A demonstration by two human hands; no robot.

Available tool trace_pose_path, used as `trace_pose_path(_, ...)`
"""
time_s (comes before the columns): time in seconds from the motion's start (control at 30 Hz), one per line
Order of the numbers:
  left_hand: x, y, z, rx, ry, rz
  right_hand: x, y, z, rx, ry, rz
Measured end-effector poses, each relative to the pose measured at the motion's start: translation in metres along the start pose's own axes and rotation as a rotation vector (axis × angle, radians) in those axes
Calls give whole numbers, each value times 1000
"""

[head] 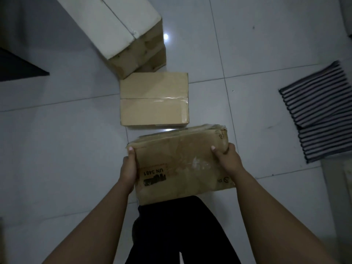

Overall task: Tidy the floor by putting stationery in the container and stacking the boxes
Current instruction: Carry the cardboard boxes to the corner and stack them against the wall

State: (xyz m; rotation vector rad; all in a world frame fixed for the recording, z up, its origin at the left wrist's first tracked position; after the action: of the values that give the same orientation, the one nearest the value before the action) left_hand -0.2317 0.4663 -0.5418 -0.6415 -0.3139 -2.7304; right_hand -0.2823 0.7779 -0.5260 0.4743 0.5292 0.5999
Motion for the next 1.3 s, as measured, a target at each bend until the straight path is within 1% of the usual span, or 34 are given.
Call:
trace_pose_path(0.17,40,31,80,13,-30,81,-51,38,63,-8,56,41)
trace_pose_path(0.3,69,65,145,43,-44,210,-102,61,116,-56,112,119)
trace_pose_path(0.43,90,107,204,133,-42,256,-145,69,168,-94,157,185)
trace_pose_path(0.5,101,133,238,203,-62,250,-173,68,202,-113,237,219)
trace_pose_path(0.57,108,158,263,295,-97,182,-199,64,234,-111,319,285)
trace_pose_path(0.63,112,191,287,400,-146,83,-226,56,270,-87,412,365)
trace_pose_path(0.7,115,200,293,465,-216,-26,-236,51,281,-69,455,433)
trace_pose_path(0.77,117,232,316,545,-293,15,-260,36,309,-77,542,513)
trace_pose_path(0.87,117,271,333,607,-374,34,-292,16,337,-97,641,552)
trace_pose_path(1.03,106,345,358,713,-404,143,-340,-32,391,-160,739,577)
trace_pose_path(1.17,93,401,384,751,-408,322,-376,-77,437,-210,848,601)
trace_pose_path(1.3,73,460,420,881,-395,401,-414,-125,487,-302,969,634)
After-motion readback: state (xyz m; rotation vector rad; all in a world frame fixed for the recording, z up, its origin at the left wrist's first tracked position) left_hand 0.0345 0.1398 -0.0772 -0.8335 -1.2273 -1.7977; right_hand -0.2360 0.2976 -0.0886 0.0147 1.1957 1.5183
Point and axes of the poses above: each hand's wrist, its own z-axis away from the middle knuckle, its own y-axis out of the back of the hand, x = y × z, the point moved 2 cm from there along -z, towards the middle knuckle, and after that the axes turned 9 degrees about z, right-handed, at the moved point
